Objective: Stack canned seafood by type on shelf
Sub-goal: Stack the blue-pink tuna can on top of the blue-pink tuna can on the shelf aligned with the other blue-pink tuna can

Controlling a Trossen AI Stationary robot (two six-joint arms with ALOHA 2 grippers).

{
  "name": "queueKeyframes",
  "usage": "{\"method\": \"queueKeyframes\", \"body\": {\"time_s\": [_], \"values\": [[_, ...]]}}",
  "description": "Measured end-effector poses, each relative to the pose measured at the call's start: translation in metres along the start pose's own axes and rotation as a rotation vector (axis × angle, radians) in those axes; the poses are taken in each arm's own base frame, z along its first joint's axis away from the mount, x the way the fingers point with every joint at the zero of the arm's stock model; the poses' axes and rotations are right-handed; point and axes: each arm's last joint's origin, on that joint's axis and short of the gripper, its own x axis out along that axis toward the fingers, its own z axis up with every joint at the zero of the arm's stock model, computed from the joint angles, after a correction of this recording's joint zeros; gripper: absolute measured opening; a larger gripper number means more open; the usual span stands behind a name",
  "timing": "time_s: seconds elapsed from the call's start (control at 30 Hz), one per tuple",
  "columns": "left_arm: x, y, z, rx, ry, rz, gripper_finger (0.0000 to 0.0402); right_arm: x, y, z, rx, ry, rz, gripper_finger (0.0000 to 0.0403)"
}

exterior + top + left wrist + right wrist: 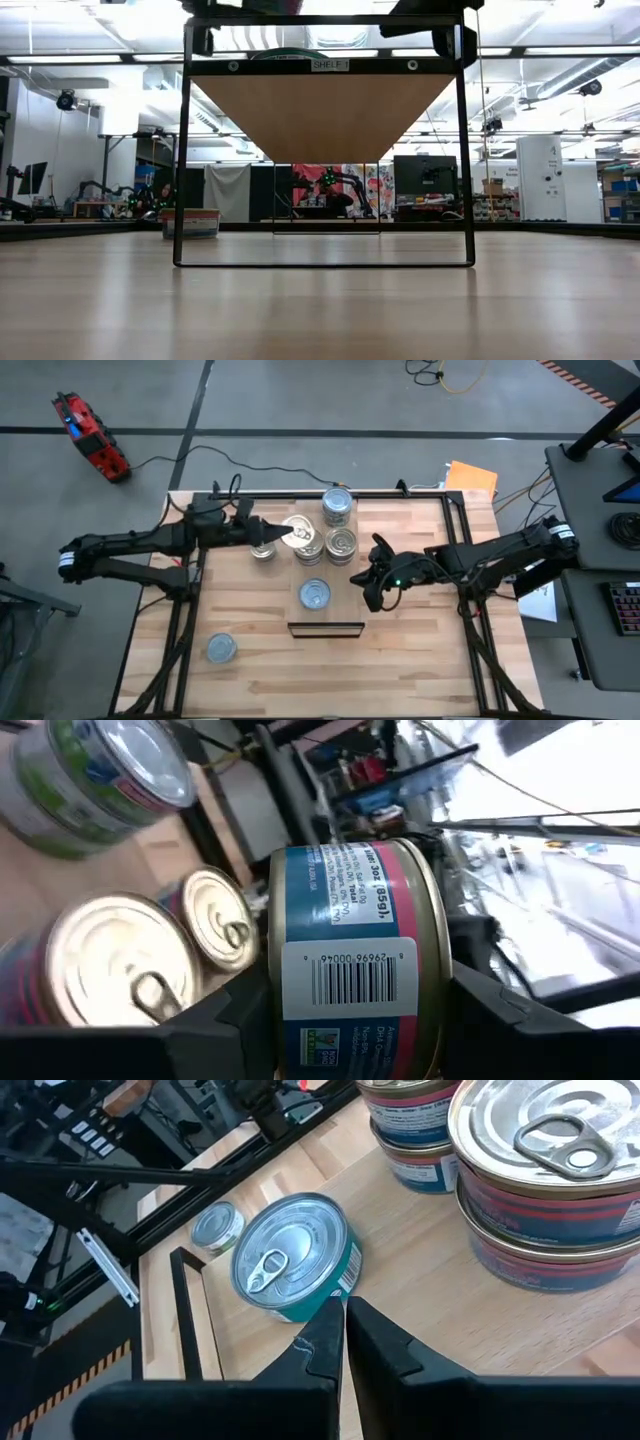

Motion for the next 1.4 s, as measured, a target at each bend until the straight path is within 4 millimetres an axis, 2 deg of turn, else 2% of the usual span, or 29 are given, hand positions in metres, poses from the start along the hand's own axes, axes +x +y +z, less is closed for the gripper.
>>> {"method": "queueKeyframes", "body": {"time_s": [0.13, 0.37, 0.77, 0.9, 1.2, 1.4], "values": [[-0.001, 0.013, 0.0, -0.019, -0.01, 0.051, 0.0177, 0.0, -0.001, 0.0, 0.001, 0.001, -0.004, 0.0009], [0.01, 0.027, -0.004, -0.056, 0.017, 0.128, 0.0177, 0.0, -0.001, 0.0, 0.001, 0.003, -0.005, 0.0009], [0.017, 0.029, -0.004, -0.076, 0.01, 0.138, 0.0178, 0.0, -0.001, 0.0, 0.003, 0.005, -0.008, 0.0009], [0.022, 0.034, -0.006, -0.09, 0.02, 0.164, 0.0198, 0.0, -0.001, 0.0, 0.002, 0.006, -0.01, 0.0009], [0.023, 0.035, -0.007, -0.093, 0.021, 0.169, 0.0204, 0.0, -0.001, 0.0, -0.002, 0.006, -0.013, 0.0009], [0.023, 0.035, -0.006, -0.105, 0.019, 0.168, 0.0223, 0.0, -0.002, 0.0, -0.01, 0.006, -0.014, 0.0009]]}}
